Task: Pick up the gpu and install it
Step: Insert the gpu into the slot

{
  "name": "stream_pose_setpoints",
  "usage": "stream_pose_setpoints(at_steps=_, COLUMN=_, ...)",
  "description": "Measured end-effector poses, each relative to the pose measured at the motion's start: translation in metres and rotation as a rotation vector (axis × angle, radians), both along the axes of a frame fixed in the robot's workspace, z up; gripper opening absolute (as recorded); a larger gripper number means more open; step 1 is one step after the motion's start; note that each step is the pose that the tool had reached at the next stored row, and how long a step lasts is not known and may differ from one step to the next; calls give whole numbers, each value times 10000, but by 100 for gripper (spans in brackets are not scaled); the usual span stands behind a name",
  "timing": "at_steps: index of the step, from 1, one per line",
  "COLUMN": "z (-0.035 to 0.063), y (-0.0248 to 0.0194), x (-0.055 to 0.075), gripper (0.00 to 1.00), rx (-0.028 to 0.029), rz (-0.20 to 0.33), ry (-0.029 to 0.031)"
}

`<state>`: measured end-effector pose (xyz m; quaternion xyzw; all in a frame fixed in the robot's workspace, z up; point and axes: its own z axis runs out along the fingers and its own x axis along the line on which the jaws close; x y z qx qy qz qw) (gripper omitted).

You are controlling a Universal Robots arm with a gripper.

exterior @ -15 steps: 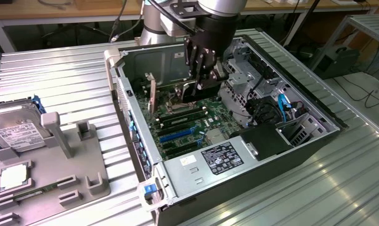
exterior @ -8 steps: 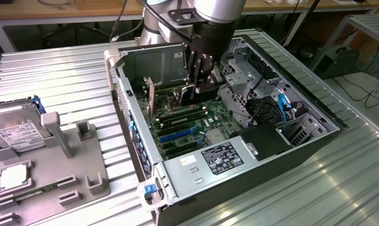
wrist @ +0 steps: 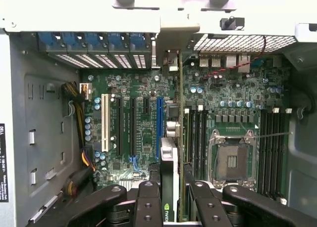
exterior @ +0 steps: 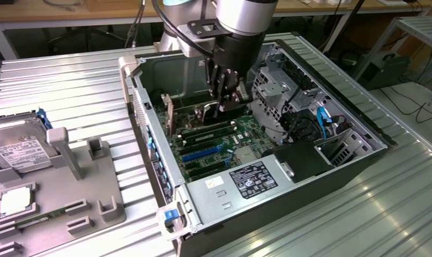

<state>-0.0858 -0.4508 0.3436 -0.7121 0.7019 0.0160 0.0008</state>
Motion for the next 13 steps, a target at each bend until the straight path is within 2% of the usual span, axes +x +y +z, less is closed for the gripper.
stream_pose_setpoints(at_steps=13, z=-95, y=-28, x=3, gripper=27, rx=0, rz=-179, ry=0)
